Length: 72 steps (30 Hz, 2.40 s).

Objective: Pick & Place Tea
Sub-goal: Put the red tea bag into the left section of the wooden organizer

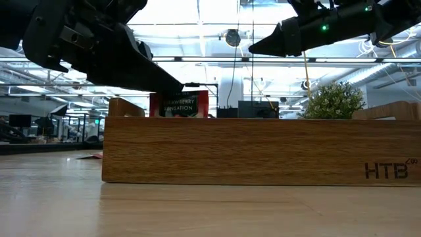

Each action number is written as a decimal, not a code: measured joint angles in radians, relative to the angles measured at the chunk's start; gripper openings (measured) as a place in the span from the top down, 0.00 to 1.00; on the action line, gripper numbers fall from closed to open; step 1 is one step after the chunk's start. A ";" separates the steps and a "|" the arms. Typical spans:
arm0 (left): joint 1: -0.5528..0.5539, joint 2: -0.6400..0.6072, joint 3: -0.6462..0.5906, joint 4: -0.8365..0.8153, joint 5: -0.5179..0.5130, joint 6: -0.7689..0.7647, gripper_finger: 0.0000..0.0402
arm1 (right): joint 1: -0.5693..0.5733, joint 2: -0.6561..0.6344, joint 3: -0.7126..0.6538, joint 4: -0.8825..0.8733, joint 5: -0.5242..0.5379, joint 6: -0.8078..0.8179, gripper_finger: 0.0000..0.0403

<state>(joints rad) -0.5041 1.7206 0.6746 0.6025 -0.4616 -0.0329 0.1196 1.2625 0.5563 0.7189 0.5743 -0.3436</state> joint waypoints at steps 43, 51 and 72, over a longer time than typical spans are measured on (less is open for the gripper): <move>-0.004 -0.664 0.000 -0.366 -0.149 0.133 0.73 | -0.016 -0.021 0.068 -1.396 -0.290 0.987 0.64; -0.004 -0.662 0.000 -0.369 -0.149 0.135 0.73 | -0.016 -0.021 0.007 -1.353 -0.296 1.014 0.64; -0.004 -0.661 0.000 -0.366 -0.146 0.133 0.73 | -0.016 -0.023 -0.059 -1.239 -0.310 0.983 0.96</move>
<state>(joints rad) -0.5079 1.0592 0.6743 0.2362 -0.6079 0.1001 0.1040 1.2396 0.4973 -0.5202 0.2641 0.6391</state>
